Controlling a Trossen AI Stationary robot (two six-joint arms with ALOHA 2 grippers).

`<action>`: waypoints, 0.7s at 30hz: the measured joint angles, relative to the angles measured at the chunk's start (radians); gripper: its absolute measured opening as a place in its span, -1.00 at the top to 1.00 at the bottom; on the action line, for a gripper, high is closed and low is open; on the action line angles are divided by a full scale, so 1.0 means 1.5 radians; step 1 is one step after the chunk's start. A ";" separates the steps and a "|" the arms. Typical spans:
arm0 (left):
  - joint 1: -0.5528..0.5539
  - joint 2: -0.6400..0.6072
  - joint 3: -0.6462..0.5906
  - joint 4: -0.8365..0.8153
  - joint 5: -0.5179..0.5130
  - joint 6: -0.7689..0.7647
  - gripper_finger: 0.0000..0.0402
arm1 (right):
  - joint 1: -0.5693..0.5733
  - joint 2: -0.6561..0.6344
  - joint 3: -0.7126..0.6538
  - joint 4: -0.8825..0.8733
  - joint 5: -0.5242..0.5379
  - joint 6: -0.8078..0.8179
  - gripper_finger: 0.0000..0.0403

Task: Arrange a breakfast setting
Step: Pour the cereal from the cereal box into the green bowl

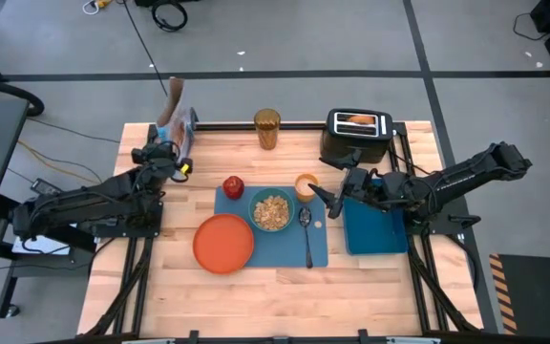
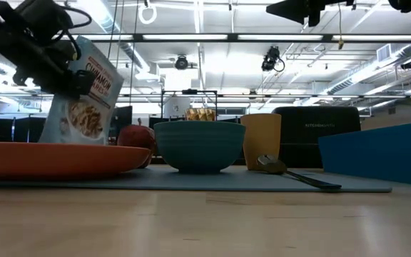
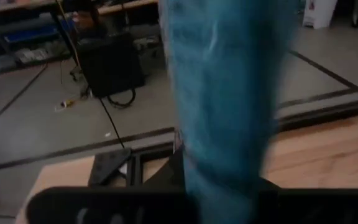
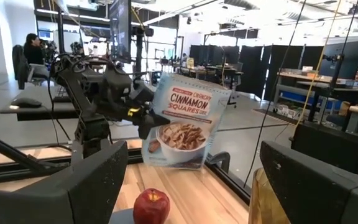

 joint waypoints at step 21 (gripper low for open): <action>0.092 0.000 0.201 -0.357 0.293 -0.158 -0.17 | 0.010 -0.002 0.000 0.000 -0.013 0.046 -0.86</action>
